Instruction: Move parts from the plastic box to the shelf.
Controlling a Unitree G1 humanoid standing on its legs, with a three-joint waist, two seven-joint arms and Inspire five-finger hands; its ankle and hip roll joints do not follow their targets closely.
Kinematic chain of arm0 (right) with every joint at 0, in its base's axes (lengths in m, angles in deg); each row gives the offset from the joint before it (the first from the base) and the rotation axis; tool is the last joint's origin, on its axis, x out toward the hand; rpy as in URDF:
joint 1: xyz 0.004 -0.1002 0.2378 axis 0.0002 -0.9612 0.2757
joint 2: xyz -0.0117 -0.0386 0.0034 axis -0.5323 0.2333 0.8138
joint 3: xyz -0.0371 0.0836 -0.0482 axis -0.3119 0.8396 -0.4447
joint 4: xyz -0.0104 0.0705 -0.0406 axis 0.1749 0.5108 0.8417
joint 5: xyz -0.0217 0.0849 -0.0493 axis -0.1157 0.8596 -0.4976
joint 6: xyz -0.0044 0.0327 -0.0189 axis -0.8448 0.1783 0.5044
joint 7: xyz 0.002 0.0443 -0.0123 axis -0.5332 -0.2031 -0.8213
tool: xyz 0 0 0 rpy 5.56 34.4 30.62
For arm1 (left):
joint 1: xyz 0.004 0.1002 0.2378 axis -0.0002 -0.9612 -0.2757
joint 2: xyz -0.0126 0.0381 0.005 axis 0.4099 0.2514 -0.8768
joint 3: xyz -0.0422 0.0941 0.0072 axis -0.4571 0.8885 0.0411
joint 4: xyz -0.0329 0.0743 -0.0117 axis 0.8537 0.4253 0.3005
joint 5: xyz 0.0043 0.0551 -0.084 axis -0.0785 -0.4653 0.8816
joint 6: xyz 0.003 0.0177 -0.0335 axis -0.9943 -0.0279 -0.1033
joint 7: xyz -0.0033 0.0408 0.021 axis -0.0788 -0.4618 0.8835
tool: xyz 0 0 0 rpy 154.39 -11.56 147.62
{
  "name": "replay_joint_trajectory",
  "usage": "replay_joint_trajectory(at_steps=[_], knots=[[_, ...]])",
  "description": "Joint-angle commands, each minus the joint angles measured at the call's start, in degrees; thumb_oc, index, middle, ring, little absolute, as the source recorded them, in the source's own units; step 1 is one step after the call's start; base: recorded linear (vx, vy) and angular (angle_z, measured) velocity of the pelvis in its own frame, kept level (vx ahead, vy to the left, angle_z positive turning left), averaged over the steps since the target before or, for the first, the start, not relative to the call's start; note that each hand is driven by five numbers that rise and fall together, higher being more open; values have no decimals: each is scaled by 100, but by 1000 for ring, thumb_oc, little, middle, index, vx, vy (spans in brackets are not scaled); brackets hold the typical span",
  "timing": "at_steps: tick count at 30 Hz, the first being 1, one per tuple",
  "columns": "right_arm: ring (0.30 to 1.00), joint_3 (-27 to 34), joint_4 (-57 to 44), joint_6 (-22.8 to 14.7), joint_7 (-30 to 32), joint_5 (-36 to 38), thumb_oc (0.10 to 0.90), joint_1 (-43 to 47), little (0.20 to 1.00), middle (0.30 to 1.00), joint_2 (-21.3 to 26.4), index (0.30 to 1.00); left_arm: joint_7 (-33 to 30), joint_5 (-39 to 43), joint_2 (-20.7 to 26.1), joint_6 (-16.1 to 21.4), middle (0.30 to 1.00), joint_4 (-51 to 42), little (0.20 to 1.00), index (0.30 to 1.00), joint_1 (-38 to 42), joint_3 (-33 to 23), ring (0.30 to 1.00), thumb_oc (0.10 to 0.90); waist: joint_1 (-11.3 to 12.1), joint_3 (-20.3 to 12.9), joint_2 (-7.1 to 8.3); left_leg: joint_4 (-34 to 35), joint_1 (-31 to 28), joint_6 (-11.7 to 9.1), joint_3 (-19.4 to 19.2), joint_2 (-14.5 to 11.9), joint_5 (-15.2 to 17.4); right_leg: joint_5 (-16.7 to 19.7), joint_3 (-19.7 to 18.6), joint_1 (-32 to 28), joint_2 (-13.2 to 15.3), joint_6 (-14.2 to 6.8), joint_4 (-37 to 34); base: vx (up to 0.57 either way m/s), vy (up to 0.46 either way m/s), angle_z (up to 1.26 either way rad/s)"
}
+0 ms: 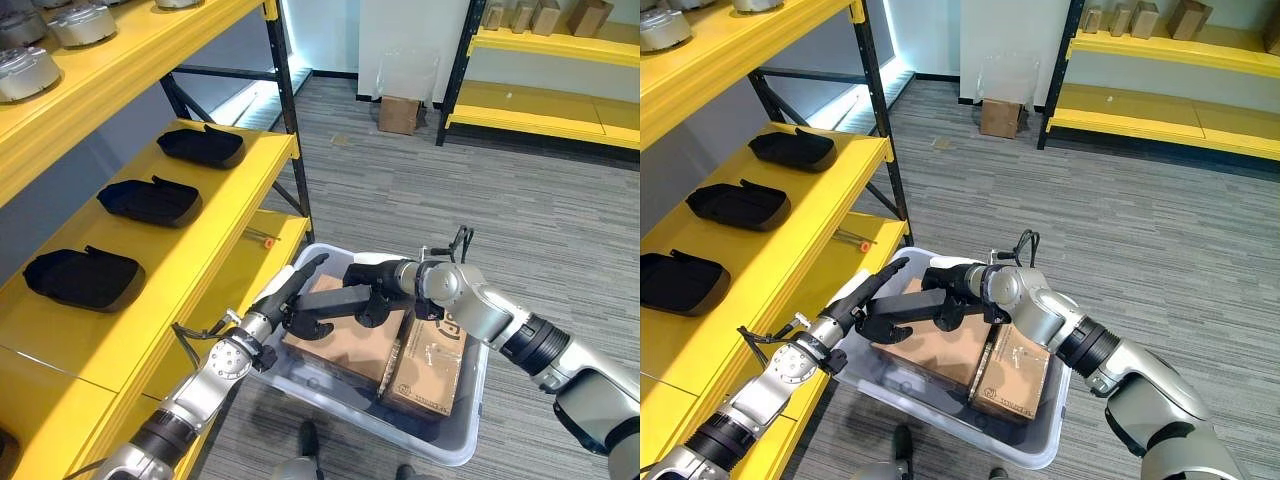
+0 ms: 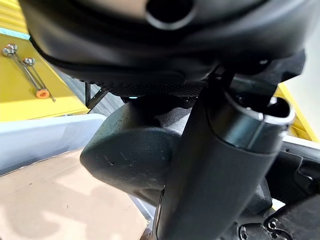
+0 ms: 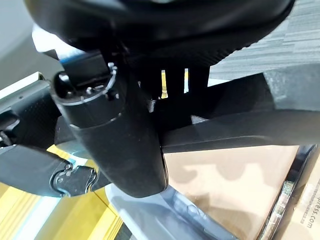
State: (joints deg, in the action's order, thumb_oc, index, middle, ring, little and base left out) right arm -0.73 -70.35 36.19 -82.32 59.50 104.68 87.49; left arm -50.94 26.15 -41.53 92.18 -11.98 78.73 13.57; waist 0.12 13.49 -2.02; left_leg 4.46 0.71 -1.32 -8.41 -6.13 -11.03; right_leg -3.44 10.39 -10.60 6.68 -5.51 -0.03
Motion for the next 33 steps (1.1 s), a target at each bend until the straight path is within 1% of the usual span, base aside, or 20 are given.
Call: replay_joint_trajectory(at_steps=[1,4,5,6,7,9,16,18,23,29,30,31,32,33], knots=[[300,673,-243,-602,613,236,400,768,300,300,-457,300,205,123,-378,408,1000,-27,1000,1000,355,396,1000,900,103,-508,137,42,-501,-659,73,-821,437,218,43,442,421,-29,237,0,0,0],[300,692,-285,-630,595,209,400,749,300,300,-454,300,364,304,-420,419,1000,-84,1000,1000,344,388,1000,900,86,-514,122,54,-524,-656,56,-817,440,228,42,428,422,-27,218,0,0,0],[300,703,-293,-642,596,211,400,746,300,300,-455,300,456,387,-428,396,572,-96,572,572,342,400,572,594,81,-514,120,54,-523,-659,54,-818,440,229,39,432,422,-28,219,0,0,0],[300,707,-328,-653,606,198,400,727,300,300,-449,300,450,288,-431,437,300,-130,300,300,341,414,300,400,71,-513,115,54,-525,-654,51,-816,444,225,30,437,423,-27,222,0,0,0],[300,703,-346,-665,617,231,400,722,300,300,-440,300,472,145,-409,508,300,-157,300,300,364,447,300,400,59,-510,112,54,-526,-653,46,-814,443,225,19,443,422,-27,229,0,0,0],[300,706,-366,-656,629,230,400,727,300,300,-461,300,451,171,-402,571,300,-189,300,300,405,492,300,400,50,-507,113,52,-522,-652,44,-813,442,227,12,453,421,-30,235,0,0,0],[300,669,-341,-615,684,228,400,753,300,300,-602,300,365,259,-540,629,300,-259,300,300,565,715,300,400,-9,-532,98,54,-543,-647,11,-816,471,224,-19,448,402,-19,216,0,0,0],[300,669,-340,-559,786,255,400,732,300,300,-662,300,135,169,-559,455,300,-334,300,300,581,753,300,400,-5,-526,94,54,-559,-650,8,-816,475,224,-10,436,404,-20,222,0,0,0],[300,678,-311,-463,856,295,400,747,300,300,-737,300,78,96,-631,502,300,-294,300,300,677,783,300,400,-11,-532,108,53,-562,-644,0,-822,489,215,-13,448,402,-20,231,0,0,0],[300,731,-230,-402,929,375,400,721,300,300,-844,300,-72,41,-687,439,300,-347,300,300,719,792,300,400,-21,-531,106,54,-575,-647,2,-818,499,238,-26,432,407,-23,184,-5,2,0],[300,741,-216,-328,973,557,400,717,300,300,-860,300,-92,21,-689,419,300,-362,300,300,718,775,300,400,-18,-532,107,54,-576,-648,2,-819,500,245,-25,430,409,-25,174,-32,9,0],[514,748,-186,-243,962,828,553,703,514,514,-878,514,-118,24,-690,404,300,-366,300,300,713,770,300,400,-20,-539,108,54,-575,-652,-3,-821,498,249,-23,427,411,-27,163,0,0,0],[926,755,-120,-92,900,1332,847,680,926,926,-910,926,-137,-4,-686,403,300,-382,300,300,698,752,300,400,-13,-538,107,54,-575,-654,2,-819,492,257,-24,422,414,-27,152,0,0,0],[1000,756,-59,202,544,1992,900,603,1000,1000,-1028,1000,-174,-105,-694,418,300,-366,300,300,686,731,300,400,-8,-533,112,54,-576,-658,1,-823,484,261,-27,417,409,-17,145,0,0,0]])
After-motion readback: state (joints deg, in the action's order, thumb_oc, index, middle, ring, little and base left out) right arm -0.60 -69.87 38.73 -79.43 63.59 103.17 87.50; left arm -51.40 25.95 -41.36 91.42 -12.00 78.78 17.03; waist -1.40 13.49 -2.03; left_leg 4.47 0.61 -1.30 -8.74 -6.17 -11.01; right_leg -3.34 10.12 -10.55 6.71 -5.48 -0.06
